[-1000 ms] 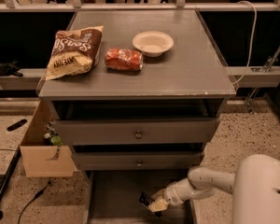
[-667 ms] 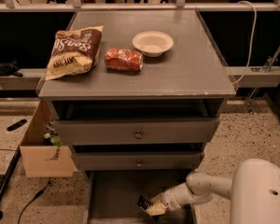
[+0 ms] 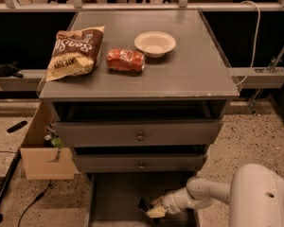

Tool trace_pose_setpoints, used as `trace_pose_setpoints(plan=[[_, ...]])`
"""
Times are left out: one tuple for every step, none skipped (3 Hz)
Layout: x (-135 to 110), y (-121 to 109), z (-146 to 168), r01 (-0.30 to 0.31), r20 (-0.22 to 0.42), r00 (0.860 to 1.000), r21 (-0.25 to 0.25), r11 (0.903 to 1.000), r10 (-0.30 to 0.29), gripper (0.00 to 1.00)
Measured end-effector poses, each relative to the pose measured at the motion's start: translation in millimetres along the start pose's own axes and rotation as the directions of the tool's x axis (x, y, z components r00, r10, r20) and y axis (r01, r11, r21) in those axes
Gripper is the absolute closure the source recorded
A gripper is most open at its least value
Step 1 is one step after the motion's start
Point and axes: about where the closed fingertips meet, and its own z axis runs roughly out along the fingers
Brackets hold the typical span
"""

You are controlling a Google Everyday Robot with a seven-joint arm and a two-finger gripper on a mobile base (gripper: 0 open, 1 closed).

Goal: Place rxbar chocolate into bottom drawer

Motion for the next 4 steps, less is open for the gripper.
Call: trace_pose_setpoints(plan=[[5.2,-9.0,5.0,-0.006,0.007,1.000,0.013,0.9999,0.006,1.00],[12.8,-14.9,10.1,-0.016,0.011,1.000,0.022,0.9996,0.015,1.00],[21.2,-28.6,15.9,-0.031,-0.006,0.999,0.038,0.9988,0.032,1.00],[23.7,-34.2,21.5,-0.038,-0.017,0.999,0.033,0.9987,0.039,1.00]])
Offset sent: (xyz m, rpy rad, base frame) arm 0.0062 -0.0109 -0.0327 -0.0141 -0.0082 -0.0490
